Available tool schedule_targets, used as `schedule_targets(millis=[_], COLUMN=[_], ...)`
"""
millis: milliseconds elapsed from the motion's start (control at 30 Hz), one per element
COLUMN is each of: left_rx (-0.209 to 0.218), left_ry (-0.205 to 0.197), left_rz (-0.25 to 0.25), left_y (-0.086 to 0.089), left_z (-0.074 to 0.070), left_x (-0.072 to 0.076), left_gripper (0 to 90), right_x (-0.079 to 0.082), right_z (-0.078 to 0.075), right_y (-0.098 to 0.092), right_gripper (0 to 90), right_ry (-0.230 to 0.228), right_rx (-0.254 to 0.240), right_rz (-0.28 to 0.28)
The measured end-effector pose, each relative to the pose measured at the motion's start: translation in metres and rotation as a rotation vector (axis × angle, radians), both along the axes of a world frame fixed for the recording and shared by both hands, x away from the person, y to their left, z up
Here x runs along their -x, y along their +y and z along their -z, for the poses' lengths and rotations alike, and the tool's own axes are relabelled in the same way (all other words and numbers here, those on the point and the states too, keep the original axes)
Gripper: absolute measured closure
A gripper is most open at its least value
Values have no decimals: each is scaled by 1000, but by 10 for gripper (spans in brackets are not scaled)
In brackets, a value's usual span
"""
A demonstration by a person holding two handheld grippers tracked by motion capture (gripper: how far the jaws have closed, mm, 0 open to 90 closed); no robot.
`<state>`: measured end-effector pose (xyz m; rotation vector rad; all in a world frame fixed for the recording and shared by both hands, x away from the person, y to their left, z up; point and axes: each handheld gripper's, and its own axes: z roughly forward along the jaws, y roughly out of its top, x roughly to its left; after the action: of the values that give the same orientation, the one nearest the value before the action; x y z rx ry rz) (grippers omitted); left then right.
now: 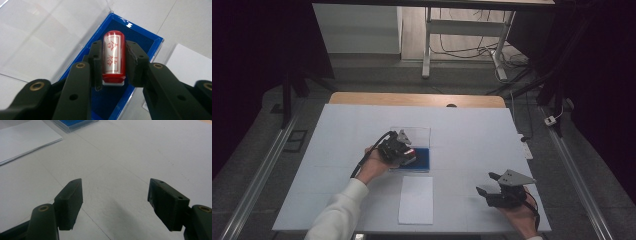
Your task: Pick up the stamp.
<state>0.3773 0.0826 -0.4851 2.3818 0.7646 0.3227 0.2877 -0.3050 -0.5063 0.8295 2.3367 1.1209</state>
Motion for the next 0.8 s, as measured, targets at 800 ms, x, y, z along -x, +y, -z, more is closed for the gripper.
schedule_targets(millis=[800], left_rx=[47], left_ry=[9], left_rz=[-13], left_y=[6], left_z=[-11], left_x=[1], left_gripper=[705], right_x=[1], right_z=[-1], right_y=[-1], right_gripper=[288], right_ry=[2], right_rx=[4], right_rz=[5])
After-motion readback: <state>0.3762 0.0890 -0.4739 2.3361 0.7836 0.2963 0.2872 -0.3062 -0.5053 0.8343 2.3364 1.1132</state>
